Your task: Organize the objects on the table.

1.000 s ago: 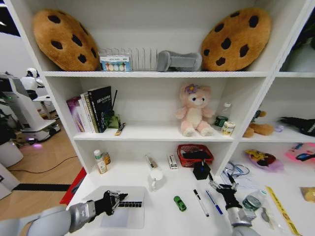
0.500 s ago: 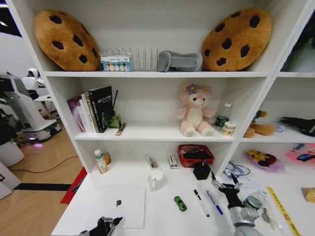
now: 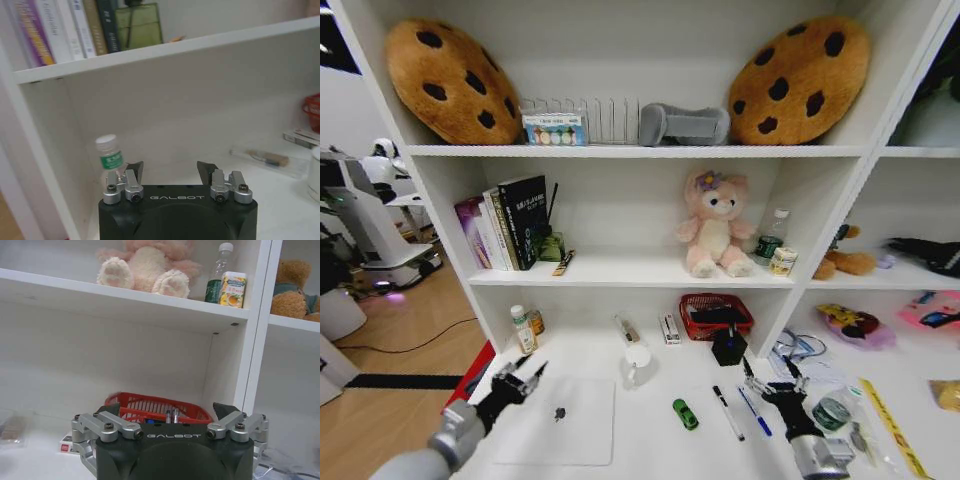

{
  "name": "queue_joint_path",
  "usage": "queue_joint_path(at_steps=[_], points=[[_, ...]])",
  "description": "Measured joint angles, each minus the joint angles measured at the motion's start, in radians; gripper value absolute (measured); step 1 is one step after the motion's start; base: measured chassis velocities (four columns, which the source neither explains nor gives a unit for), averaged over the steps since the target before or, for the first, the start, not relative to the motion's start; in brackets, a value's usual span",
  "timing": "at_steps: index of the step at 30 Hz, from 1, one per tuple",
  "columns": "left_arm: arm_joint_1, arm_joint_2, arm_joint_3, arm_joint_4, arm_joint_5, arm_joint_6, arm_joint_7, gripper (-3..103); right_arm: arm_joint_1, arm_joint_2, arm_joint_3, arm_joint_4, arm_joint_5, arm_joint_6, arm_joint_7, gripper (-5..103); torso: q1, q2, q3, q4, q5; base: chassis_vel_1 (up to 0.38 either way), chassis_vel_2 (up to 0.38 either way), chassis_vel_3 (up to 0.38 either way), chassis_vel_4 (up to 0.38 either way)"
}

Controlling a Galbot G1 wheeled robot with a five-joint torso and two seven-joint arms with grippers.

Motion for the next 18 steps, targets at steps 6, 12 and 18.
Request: queue_joint_path(at_steps=[6,12,18], points=[[0.025,-0.181,-0.104,0.021,-0.057,-0.034,0.014,86,-0.072,-0.089,-0.023,0.023,0.061,-0.002,0.017,100,0.0,0.0,0.0,0.0002,0.0001,0.0,0.0,0.0,0.0],[0.035,-0.279,-0.149,0.049,-0.092,-0.062,0.021,100,-0.113,-0.158,-0.04,-0.002,0.105,0.062,-0.05,100,0.0,0.0,0.0,0.0001,0.0002,0.0,0.0,0.0,0.0],[0.014,-0.337,-0.102,0.043,-0.038,-0.062,0.021,100,-0.158,-0.196,-0.084,-0.063,0.108,0.161,-0.226,100,0.0,0.0,0.0,-0.0002,0.0001,0.0,0.0,0.0,0.0]])
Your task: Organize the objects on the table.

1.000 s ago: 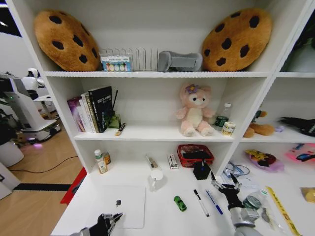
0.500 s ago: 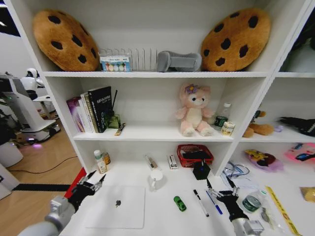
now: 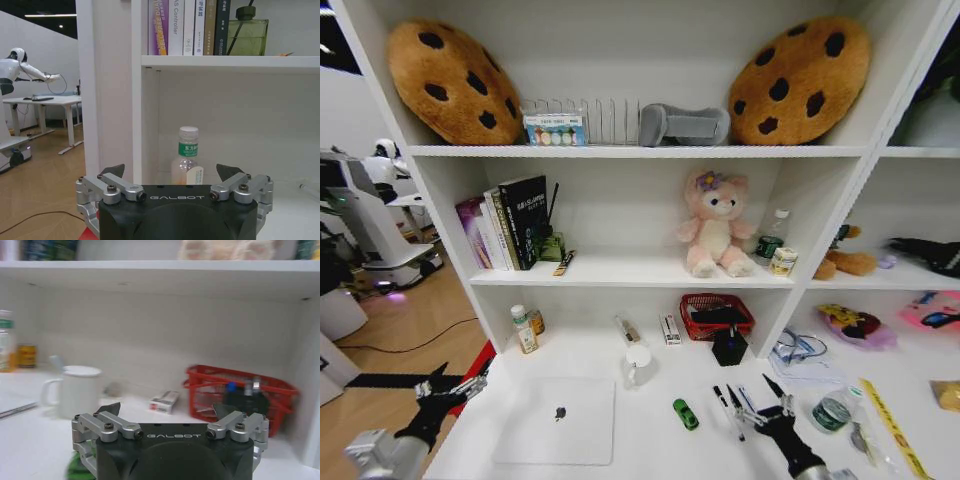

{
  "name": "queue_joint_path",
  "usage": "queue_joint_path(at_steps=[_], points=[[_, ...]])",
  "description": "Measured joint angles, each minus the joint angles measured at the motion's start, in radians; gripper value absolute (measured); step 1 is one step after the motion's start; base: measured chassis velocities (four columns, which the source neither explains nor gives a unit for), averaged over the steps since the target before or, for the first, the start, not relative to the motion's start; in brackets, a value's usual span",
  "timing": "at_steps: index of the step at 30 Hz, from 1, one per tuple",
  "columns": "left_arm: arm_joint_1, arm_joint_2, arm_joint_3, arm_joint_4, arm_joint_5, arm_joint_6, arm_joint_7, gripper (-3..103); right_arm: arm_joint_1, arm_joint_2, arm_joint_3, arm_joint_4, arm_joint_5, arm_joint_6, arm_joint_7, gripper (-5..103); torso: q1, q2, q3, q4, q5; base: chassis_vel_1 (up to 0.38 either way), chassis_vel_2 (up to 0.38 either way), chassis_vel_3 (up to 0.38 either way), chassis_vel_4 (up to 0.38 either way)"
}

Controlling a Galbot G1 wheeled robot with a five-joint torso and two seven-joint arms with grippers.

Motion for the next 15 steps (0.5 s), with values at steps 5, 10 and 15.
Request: queue_joint_path(at_steps=[5,10,15], points=[[-0.013,-0.037,0.049,0.007,0.038,0.002,-0.002,100,-0.002,-0.044,-0.001,-0.081,0.017,0.079,-0.191,100,0.0,0.0,0.0,0.0001,-0.0001,0.0,0.0,0.0,0.0],[-0.014,-0.05,0.074,0.005,0.067,0.0,-0.002,100,0.021,-0.095,0.012,-0.13,0.085,0.093,-0.356,100,0.0,0.0,0.0,0.0005,-0.0001,0.0,0.0,0.0,0.0],[-0.036,-0.04,0.095,0.003,0.074,0.019,-0.002,100,0.084,-0.111,-0.019,-0.163,0.112,0.053,-0.405,100,0.0,0.0,0.0,-0.0003,-0.0003,0.0,0.0,0.0,0.0]])
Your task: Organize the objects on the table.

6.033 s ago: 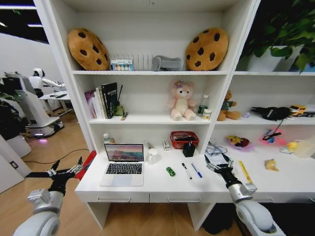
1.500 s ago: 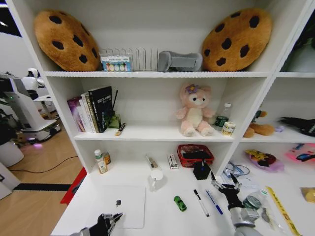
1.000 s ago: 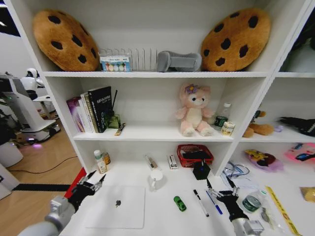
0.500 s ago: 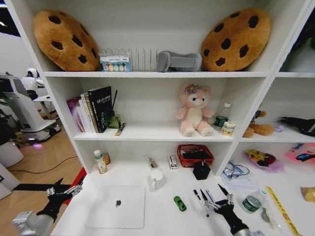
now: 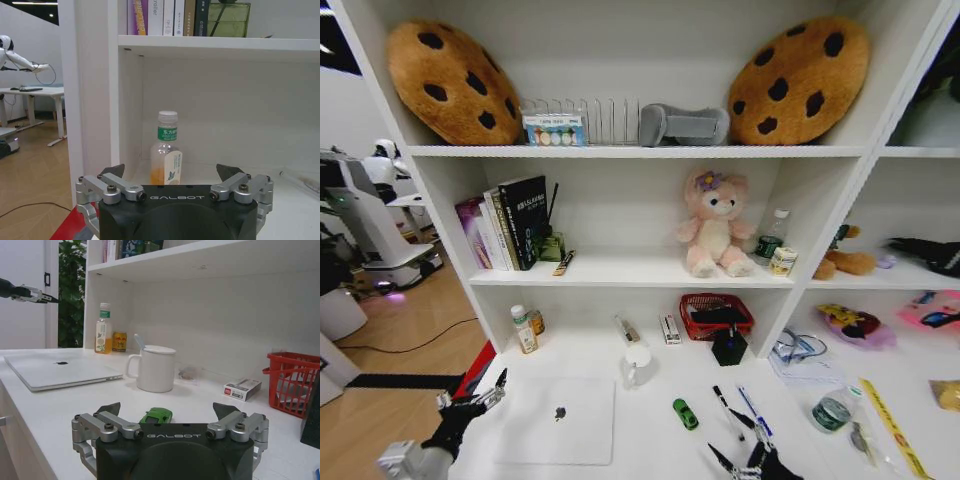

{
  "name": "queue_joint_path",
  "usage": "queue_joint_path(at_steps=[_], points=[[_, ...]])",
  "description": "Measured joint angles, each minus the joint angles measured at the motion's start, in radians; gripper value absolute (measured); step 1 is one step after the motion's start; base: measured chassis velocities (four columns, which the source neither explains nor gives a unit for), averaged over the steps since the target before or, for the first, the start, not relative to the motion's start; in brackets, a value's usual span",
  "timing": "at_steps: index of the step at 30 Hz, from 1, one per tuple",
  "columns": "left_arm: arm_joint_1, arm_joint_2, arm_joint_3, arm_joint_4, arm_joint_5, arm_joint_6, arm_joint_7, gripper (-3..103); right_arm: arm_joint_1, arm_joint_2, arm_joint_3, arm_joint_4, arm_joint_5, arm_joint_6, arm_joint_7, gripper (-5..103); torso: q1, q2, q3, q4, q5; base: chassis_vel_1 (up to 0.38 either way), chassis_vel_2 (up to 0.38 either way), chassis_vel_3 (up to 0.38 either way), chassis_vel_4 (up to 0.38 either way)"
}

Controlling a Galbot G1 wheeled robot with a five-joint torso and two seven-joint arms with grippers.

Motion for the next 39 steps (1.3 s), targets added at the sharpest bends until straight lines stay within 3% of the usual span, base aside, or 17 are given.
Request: queue_joint_path(at_steps=[3,5,6,17,22,32,34,36,38,39], points=[[0.005,0.002,0.003,-0.005,0.009,0.001,0.0,100,0.038,0.001,-0.034,-0.01,0.029,-0.038,0.03,100,0.0,0.0,0.0,0.0007,0.0002,0.0,0.0,0.0,0.0],[0.017,0.003,0.003,-0.011,0.027,-0.004,0.007,100,0.053,0.027,-0.074,0.006,0.046,-0.084,0.108,100,0.0,0.0,0.0,0.0009,0.0002,0.0,0.0,0.0,0.0],[0.017,0.003,0.003,-0.011,0.027,-0.004,0.007,100,0.053,0.027,-0.074,0.006,0.046,-0.084,0.108,100,0.0,0.0,0.0,0.0009,0.0002,0.0,0.0,0.0,0.0],[0.033,0.01,0.009,-0.017,0.037,-0.021,0.022,100,0.052,0.183,-0.165,0.03,-0.108,-0.092,0.253,100,0.0,0.0,0.0,0.0004,-0.0001,0.0,0.0,0.0,0.0],[0.033,0.013,0.012,-0.022,0.039,-0.023,0.024,100,0.081,0.215,-0.187,0.019,-0.143,-0.103,0.291,100,0.0,0.0,0.0,0.0006,0.0,0.0,0.0,0.0,0.0],[0.044,0.016,0.009,-0.018,0.035,-0.042,0.028,100,0.118,0.208,-0.22,0.001,-0.157,-0.15,0.347,101,0.0,0.0,0.0,0.0006,0.0,0.0,0.0,0.0,0.0],[0.042,0.015,0.012,-0.018,0.035,-0.042,0.027,100,0.121,0.207,-0.225,0.002,-0.157,-0.158,0.359,99,0.0,0.0,0.0,0.0005,0.0,0.0,0.0,0.0,0.0],[0.04,0.015,0.018,-0.018,0.038,-0.042,0.027,100,0.128,0.207,-0.23,0.003,-0.157,-0.164,0.371,84,0.0,0.0,0.0,0.0006,0.0,0.0,0.0,0.0,0.0],[0.04,0.015,0.019,-0.018,0.04,-0.042,0.027,100,0.13,0.207,-0.231,0.003,-0.157,-0.164,0.374,84,0.0,0.0,0.0,0.0006,0.0,0.0,0.0,0.0,0.0],[0.039,0.015,0.021,-0.018,0.041,-0.042,0.027,100,0.131,0.207,-0.233,0.002,-0.158,-0.165,0.375,78,0.0,0.0,0.0,0.0006,0.0,0.0,0.0,0.0,0.0]])
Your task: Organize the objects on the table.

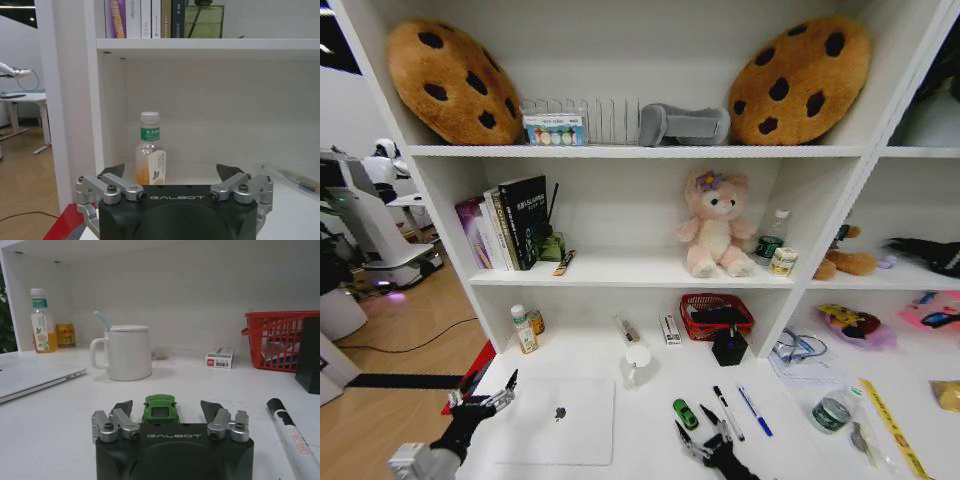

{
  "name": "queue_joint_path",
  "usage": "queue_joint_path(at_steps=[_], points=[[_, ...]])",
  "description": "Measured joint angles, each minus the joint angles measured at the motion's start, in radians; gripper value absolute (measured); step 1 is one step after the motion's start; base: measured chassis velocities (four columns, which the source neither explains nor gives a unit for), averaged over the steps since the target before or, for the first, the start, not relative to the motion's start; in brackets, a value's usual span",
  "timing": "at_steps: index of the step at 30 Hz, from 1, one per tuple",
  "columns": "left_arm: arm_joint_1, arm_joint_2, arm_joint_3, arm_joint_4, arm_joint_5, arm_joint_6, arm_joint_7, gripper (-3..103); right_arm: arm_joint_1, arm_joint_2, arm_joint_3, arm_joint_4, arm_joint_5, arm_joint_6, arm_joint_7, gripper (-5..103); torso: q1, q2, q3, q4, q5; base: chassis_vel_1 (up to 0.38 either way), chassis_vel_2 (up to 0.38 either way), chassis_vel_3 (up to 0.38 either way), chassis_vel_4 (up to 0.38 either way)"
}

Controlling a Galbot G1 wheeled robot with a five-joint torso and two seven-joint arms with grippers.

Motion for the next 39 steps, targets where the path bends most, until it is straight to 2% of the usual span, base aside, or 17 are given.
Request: queue_joint_path(at_steps=[2,3,5,6,8,9,10,12,22,28,30,31,33,34,37,38,39], points=[[-0.001,0.001,0.001,0.0,0.0,0.0,-0.001,100,0.0,0.001,-0.001,0.0,0.0,-0.001,0.002,67,0.0,0.0,0.0,0.0,0.0,0.0,0.0,0.0,0.0],[-0.001,0.001,0.001,0.0,0.0,0.0,-0.001,100,0.0,0.001,-0.001,0.0,0.0,-0.001,0.002,67,0.0,0.0,0.0,0.0,0.0,0.0,0.0,0.0,0.0],[-0.003,0.001,0.004,0.001,-0.003,0.003,-0.003,100,-0.001,0.006,-0.004,-0.001,-0.003,-0.002,0.003,56,0.0,0.0,0.0,0.0,0.0,0.0,0.0,0.0,0.0],[-0.003,0.001,0.004,0.001,-0.003,0.003,-0.003,100,-0.001,0.006,-0.004,-0.001,-0.003,-0.002,0.003,56,0.0,0.0,0.0,0.0,0.0,0.0,0.0,0.0,0.0],[-0.004,0.001,0.005,0.0,-0.003,0.004,-0.004,100,-0.004,0.007,-0.005,-0.001,-0.004,-0.002,0.003,44,0.0,0.0,0.0,0.0,0.0001,0.0,0.0,0.0,0.0],[-0.004,0.001,0.005,0.0,-0.003,0.004,-0.004,100,-0.004,0.007,-0.005,-0.001,-0.004,-0.002,0.003,44,0.0,0.0,0.0,0.0,0.0001,0.0,0.0,0.0,0.0],[-0.005,0.0,0.005,-0.001,-0.003,0.004,-0.005,100,-0.007,0.006,-0.005,-0.001,-0.005,-0.002,0.004,39,0.0,0.0,0.0,0.0,0.0,0.0,0.0,0.0,0.0],[-0.005,-0.002,0.005,-0.003,-0.002,0.004,-0.006,100,-0.011,0.004,-0.005,-0.001,-0.008,-0.001,0.004,35,0.0,0.0,0.0,0.0,0.0,0.0,0.0,0.0,0.0],[-0.003,-0.007,0.013,-0.013,0.01,0.005,-0.007,100,-0.037,-0.007,0.026,0.039,-0.007,0.004,0.001,35,0.0,0.0,0.0,-0.0003,0.0003,0.0,0.0,0.0,0.0],[-0.01,-0.007,0.019,-0.017,0.014,0.008,-0.009,100,-0.089,-0.041,0.083,0.159,0.027,0.012,-0.001,35,0.0,0.0,0.0,-0.0002,0.0004,0.0,0.0,0.0,0.0],[-0.013,-0.012,0.03,-0.02,0.023,0.009,-0.01,100,-0.125,-0.078,0.129,0.306,0.072,0.0,0.002,35,0.0,0.0,0.0,-0.0001,-0.0001,0.0,0.0,0.0,0.0],[-0.013,-0.012,0.03,-0.02,0.023,0.009,-0.01,100,-0.125,-0.078,0.129,0.306,0.072,0.0,0.002,35,0.0,0.0,0.0,-0.0001,-0.0001,0.0,0.0,0.0,0.0],[-0.01,-0.019,0.044,-0.025,0.038,0.007,-0.01,100,-0.119,-0.127,0.18,0.481,0.15,-0.074,0.049,35,0.0,0.0,0.0,-0.0004,0.0,0.0,0.0,0.0,0.0],[-0.01,-0.019,0.044,-0.025,0.038,0.007,-0.01,100,-0.119,-0.127,0.18,0.481,0.15,-0.074,0.049,35,0.0,0.0,0.0,-0.0004,0.0,0.0,0.0,0.0,0.0],[-0.004,-0.022,0.051,-0.035,0.052,0.002,-0.01,100,0.002,-0.191,0.205,0.596,0.257,-0.207,0.153,35,0.0,0.0,0.0,0.0,0.0,0.0,0.0,0.0,0.0],[-0.004,-0.022,0.051,-0.035,0.052,0.002,-0.01,100,0.002,-0.191,0.205,0.596,0.257,-0.207,0.153,35,0.0,0.0,0.0,0.0,0.0,0.0,0.0,0.0,0.0],[-0.002,-0.029,0.055,-0.045,0.058,0.002,-0.01,100,0.078,-0.22,0.203,0.618,0.319,-0.267,0.203,35,0.0,0.0,0.0,-0.0001,0.0002,0.0,0.0,0.0,0.0]])
